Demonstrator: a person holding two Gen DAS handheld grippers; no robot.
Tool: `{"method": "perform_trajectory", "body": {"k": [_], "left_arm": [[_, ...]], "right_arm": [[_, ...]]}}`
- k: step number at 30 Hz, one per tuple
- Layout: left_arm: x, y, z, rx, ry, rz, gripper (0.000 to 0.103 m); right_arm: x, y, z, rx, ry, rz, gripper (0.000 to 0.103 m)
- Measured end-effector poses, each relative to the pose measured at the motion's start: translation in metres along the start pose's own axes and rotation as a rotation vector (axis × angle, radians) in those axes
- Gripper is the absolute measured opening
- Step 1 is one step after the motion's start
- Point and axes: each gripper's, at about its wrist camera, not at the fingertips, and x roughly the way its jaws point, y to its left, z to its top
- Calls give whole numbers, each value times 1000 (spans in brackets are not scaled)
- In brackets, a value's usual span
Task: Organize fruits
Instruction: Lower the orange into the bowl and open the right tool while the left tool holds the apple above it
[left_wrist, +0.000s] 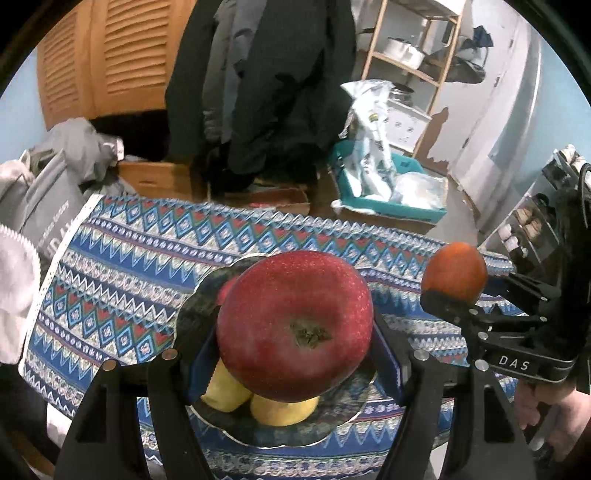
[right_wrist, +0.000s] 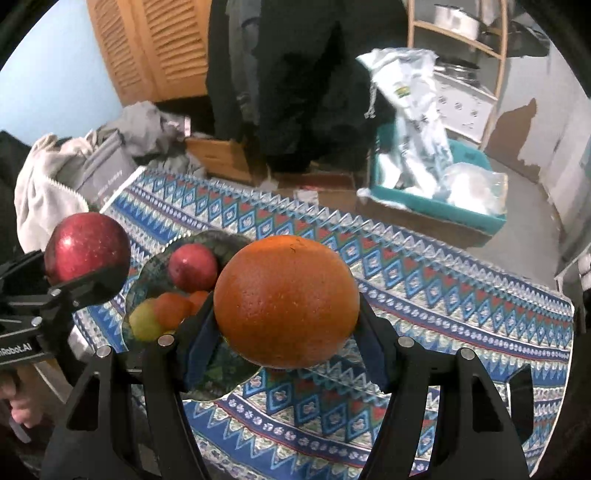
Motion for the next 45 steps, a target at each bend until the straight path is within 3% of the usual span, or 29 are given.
{"method": "perform_trajectory", "body": {"k": [8, 18, 33, 45], "left_arm": [[20, 26, -12, -54, 54, 12, 75], [46, 32, -28, -52, 115, 36, 75], [66, 37, -34, -77, 167, 38, 75], [73, 33, -37, -86, 192, 22, 75]], "right_arm": [[37, 20, -6, -24, 74, 42, 68], [75, 33, -19, -49, 169, 61, 68], [102, 39, -32, -73, 254, 69, 69], [76, 25, -17, -32, 181, 67, 71]]}}
